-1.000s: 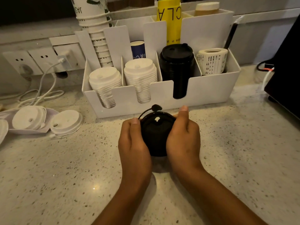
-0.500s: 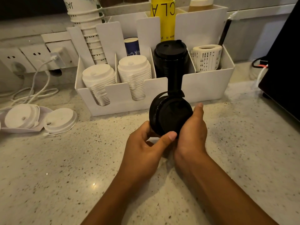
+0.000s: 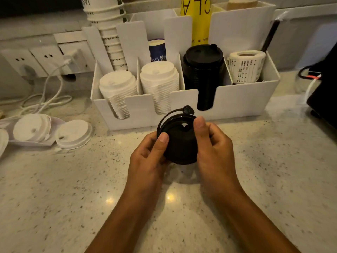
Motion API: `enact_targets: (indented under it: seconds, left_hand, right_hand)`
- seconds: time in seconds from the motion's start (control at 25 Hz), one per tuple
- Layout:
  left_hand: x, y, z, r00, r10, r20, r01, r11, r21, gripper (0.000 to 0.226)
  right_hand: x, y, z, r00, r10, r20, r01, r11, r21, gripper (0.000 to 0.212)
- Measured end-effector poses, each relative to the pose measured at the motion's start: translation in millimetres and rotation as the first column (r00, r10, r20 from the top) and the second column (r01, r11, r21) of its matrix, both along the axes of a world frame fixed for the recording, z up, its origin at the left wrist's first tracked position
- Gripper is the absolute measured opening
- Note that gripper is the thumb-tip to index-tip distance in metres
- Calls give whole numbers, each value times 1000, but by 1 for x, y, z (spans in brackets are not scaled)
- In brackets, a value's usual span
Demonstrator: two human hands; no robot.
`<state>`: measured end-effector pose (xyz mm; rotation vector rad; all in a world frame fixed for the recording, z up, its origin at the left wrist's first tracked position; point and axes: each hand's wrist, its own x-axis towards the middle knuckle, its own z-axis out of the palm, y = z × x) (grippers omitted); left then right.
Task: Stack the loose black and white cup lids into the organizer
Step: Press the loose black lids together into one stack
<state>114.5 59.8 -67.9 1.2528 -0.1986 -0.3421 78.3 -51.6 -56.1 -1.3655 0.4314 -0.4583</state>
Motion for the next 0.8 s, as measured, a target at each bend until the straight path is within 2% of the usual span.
enact_targets:
  seconds: [0.12, 0.2, 0.32, 0.44, 0.52, 0.64, 0.72, 0.8]
  left_hand:
    - [8, 7, -3, 1000, -15, -2, 15, 1000, 10, 35]
    - [12, 12, -5, 998, -49, 25, 48, 998, 36, 35]
    - [13, 14, -4, 995, -89, 33, 87, 995, 48, 33]
    - [5, 6, -5, 990, 8, 139, -34, 983, 181, 30]
    - [-5, 1, -6, 948, 54, 315, -157, 937, 311, 44]
    - [-13, -6, -12, 830, -125, 543, -202, 840, 503, 90]
    - [-10, -10, -17, 813, -180, 554, -220, 786, 578, 110]
    - [-6, -10, -18, 842, -100, 530, -266, 778, 569, 113]
  right_hand:
    - [-4, -10, -2, 979, 201, 22, -202, 965, 168, 44]
    - [-4, -16, -4, 961, 272, 45, -275, 933, 234, 46]
    - [-4, -19, -5, 957, 285, 48, -287, 921, 262, 38]
    - [-4, -17, -5, 956, 293, 32, -290, 913, 286, 28]
    - [-3, -16, -5, 961, 275, 27, -269, 908, 322, 29]
    - [-1, -19, -4, 974, 224, 35, -218, 888, 405, 28]
    - [-1, -20, -3, 978, 208, -10, -192, 915, 355, 27]
    - [-1, -17, -3, 975, 213, -64, -192, 951, 241, 23]
